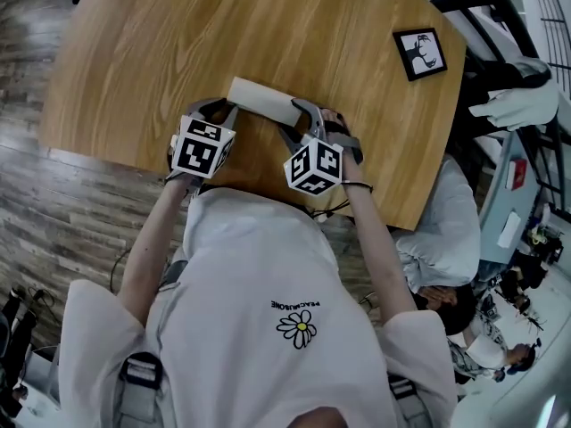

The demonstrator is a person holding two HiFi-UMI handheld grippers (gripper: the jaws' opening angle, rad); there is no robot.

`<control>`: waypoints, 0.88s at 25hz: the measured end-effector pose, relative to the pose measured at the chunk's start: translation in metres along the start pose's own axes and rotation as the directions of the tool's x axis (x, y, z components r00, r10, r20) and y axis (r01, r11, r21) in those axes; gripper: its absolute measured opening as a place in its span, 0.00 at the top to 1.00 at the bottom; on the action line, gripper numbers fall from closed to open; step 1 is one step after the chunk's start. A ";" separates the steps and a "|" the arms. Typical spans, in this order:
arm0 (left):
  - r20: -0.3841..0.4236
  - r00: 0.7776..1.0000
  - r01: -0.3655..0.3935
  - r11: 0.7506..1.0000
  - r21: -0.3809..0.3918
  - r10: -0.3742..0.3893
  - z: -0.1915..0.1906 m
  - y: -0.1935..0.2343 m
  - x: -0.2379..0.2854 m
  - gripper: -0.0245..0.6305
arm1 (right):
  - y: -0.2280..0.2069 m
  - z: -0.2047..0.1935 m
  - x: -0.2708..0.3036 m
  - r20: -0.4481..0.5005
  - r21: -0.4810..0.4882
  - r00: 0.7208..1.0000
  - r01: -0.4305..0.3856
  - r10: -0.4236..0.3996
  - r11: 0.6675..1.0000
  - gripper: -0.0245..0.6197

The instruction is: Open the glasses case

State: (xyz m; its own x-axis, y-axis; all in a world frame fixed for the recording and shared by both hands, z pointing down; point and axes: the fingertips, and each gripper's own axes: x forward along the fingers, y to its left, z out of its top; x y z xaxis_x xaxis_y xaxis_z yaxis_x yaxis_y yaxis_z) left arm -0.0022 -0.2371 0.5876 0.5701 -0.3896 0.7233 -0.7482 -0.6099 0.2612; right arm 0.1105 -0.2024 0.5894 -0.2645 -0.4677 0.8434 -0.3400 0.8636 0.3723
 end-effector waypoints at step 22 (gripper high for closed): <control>-0.015 1.000 0.027 0.999 0.019 -0.027 -0.001 -0.001 0.003 0.82 | -0.027 0.005 -0.011 0.026 0.252 0.949 -0.311 0.315 0.916 0.61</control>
State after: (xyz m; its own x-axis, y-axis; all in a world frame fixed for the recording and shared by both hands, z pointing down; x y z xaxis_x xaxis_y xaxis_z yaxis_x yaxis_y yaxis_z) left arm -0.0004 -0.2367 0.5900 0.5849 -0.3625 0.7256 -0.7259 -0.6331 0.2688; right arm 0.1181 -0.2216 0.5684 -0.3818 -0.1770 0.9071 -0.4568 0.8894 -0.0187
